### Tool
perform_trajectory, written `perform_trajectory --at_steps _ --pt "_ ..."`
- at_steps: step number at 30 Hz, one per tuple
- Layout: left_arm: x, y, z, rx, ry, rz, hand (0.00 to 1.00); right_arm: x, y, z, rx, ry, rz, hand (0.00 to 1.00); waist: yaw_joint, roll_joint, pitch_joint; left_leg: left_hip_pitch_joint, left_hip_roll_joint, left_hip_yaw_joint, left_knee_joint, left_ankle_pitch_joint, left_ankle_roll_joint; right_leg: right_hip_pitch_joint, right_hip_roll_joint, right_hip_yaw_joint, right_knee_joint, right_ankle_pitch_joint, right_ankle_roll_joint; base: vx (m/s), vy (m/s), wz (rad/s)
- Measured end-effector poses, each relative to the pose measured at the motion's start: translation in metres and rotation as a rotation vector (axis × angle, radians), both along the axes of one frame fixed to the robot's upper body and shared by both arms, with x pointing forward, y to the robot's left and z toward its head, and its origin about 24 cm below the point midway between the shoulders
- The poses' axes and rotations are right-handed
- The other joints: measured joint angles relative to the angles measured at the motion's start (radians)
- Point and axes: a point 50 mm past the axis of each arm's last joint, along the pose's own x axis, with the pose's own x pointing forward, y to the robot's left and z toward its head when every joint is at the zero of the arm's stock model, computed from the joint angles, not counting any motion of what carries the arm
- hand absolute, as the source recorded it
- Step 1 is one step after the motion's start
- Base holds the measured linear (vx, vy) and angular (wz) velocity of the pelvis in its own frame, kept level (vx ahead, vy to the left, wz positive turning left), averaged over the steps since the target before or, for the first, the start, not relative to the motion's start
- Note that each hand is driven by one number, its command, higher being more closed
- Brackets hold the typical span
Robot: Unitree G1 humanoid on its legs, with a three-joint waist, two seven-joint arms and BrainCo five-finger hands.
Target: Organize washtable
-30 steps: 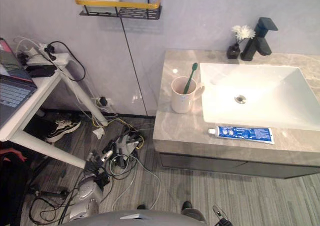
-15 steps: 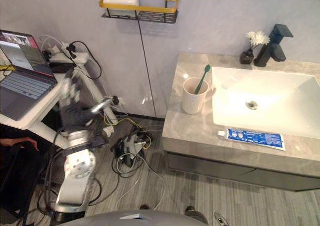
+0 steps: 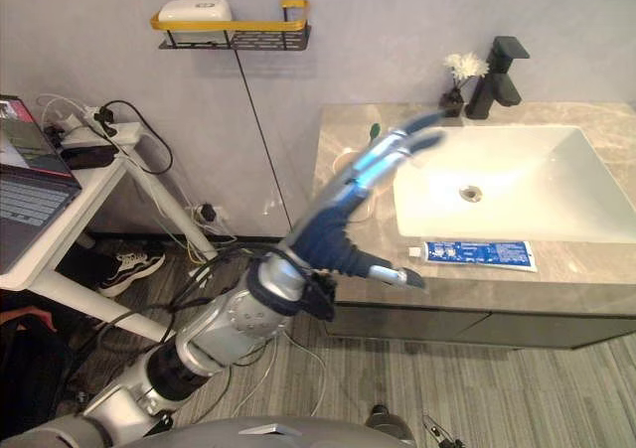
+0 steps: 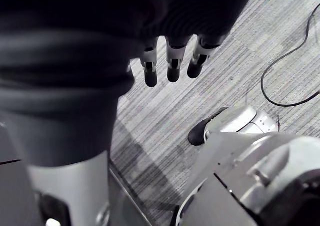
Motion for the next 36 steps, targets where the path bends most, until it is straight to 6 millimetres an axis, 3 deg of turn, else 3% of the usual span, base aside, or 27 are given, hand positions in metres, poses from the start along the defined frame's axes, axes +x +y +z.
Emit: perform_trajectory --at_steps 2,7,11,14,17,21,31,36 --pt "0.001 -0.013 -0.001 0.039 -0.008 -0.033 0.00 0.000 0.000 0.000 0.003 -0.005 0.001 0.00 -0.015 0.000 0.000 0.000 0.000 0.002 0.000 0.000 0.000 0.000 0.000 0.002 -0.002 0.002 0.002 -0.01 0.001 -0.02" --pt "0.001 -0.042 -0.004 0.179 -0.042 -0.108 0.00 -0.001 -0.001 0.000 0.005 -0.011 -0.024 0.00 -0.019 -0.004 0.003 -0.001 0.000 0.005 0.003 0.000 0.000 -0.001 0.000 0.004 -0.002 0.003 0.003 0.00 0.000 0.00" --pt "0.006 -0.067 -0.020 0.332 -0.039 -0.129 0.00 0.001 -0.003 0.001 0.002 -0.023 -0.041 0.00 -0.024 -0.005 0.006 -0.010 0.000 0.006 0.006 0.000 0.000 -0.009 0.000 0.005 -0.002 0.004 0.005 0.00 0.000 0.00" --pt "0.018 -0.081 -0.029 0.433 -0.035 -0.105 0.00 0.009 -0.005 0.002 0.002 -0.048 -0.058 0.00 -0.047 -0.002 0.013 -0.009 0.001 0.011 0.009 -0.002 0.003 -0.009 0.000 0.009 -0.002 0.005 0.006 0.00 0.003 -0.03" --pt "0.033 -0.094 -0.032 0.515 -0.038 -0.057 0.00 0.010 -0.007 0.002 -0.001 -0.055 -0.074 0.00 -0.050 0.001 0.024 -0.011 0.002 0.020 0.012 -0.003 0.004 -0.017 0.000 0.021 0.001 0.006 0.007 -0.01 0.006 -0.11" --pt "0.045 -0.097 -0.036 0.568 -0.031 -0.007 0.00 0.018 -0.009 0.003 -0.004 -0.074 -0.096 0.00 -0.072 0.007 0.049 -0.011 0.002 0.026 0.018 -0.011 0.004 -0.021 0.001 0.032 0.003 0.006 0.009 0.00 0.009 -0.09" --pt "0.065 -0.096 -0.040 0.623 -0.034 0.093 0.00 0.019 -0.013 0.004 -0.016 -0.084 -0.157 0.00 -0.076 0.008 0.068 -0.034 -0.001 0.026 0.052 -0.019 0.004 -0.033 -0.003 0.045 0.005 0.007 0.010 0.01 0.003 -0.03" --pt "0.077 -0.091 -0.050 0.671 -0.003 0.146 0.00 0.018 -0.014 0.004 -0.024 -0.076 -0.184 0.00 -0.096 0.008 0.076 -0.036 -0.002 0.026 0.062 -0.021 0.000 -0.032 -0.005 0.047 0.007 0.007 0.010 0.00 0.000 0.00"
